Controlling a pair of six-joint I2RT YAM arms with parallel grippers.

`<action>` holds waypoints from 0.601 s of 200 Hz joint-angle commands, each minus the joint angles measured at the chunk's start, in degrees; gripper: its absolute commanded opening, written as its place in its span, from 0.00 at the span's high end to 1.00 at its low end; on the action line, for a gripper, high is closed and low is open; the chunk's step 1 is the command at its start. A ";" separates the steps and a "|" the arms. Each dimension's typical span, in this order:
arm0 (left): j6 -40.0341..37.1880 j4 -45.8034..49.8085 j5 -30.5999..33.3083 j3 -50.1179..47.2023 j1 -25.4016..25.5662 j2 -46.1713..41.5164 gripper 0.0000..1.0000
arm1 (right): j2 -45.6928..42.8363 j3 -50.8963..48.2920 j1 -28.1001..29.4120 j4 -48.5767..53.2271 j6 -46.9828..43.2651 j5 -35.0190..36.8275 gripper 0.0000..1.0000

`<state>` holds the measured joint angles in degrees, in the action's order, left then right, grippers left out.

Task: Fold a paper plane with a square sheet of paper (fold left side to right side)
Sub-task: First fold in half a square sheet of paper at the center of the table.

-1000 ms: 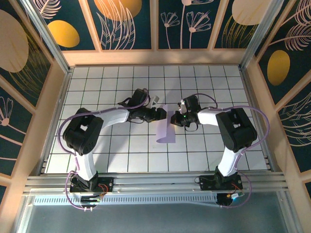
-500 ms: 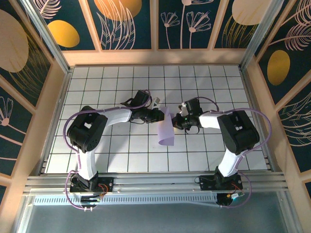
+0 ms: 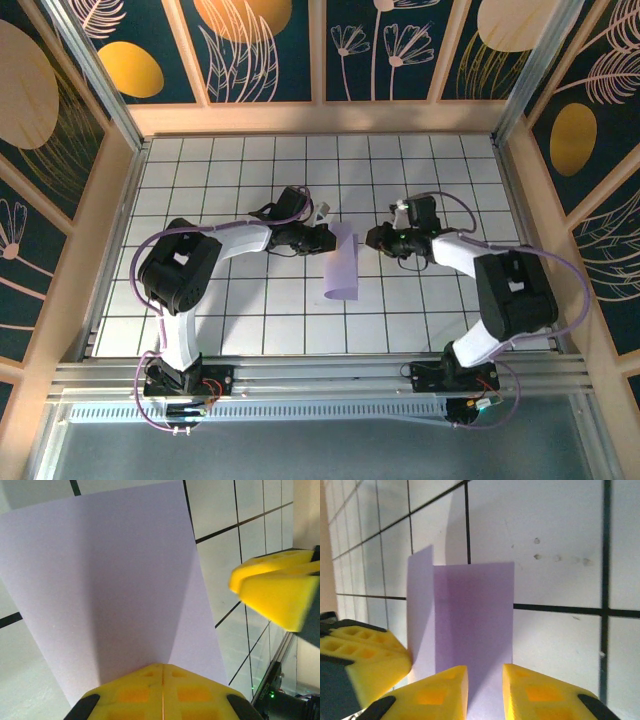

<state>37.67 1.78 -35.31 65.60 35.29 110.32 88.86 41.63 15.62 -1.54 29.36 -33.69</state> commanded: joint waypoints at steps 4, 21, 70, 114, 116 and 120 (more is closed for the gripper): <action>-1.01 1.56 0.05 0.81 0.55 1.03 0.93 | -3.97 -3.22 -0.77 -2.10 0.30 -6.88 0.60; -1.13 1.69 0.18 0.69 0.64 0.97 0.94 | -3.80 -4.89 -0.45 -5.75 2.66 -12.44 0.54; -1.15 1.40 0.55 -0.12 0.91 0.93 0.95 | 1.89 -4.51 3.52 -10.83 5.28 -13.75 0.49; -1.09 1.12 0.53 -0.39 0.99 1.03 0.95 | 6.66 -2.95 5.74 -14.97 7.65 -14.23 0.57; -1.06 1.12 0.58 -0.39 1.01 1.01 0.95 | 6.67 -3.02 5.74 -15.22 7.79 -14.28 0.57; -1.10 1.18 0.55 -0.39 1.01 0.99 0.95 | 6.84 -3.01 5.81 -15.63 8.00 -14.29 0.58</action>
<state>37.50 1.80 -35.24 65.58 35.81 110.32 94.06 37.15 20.71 -12.56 35.24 -46.54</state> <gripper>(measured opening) 0.055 0.440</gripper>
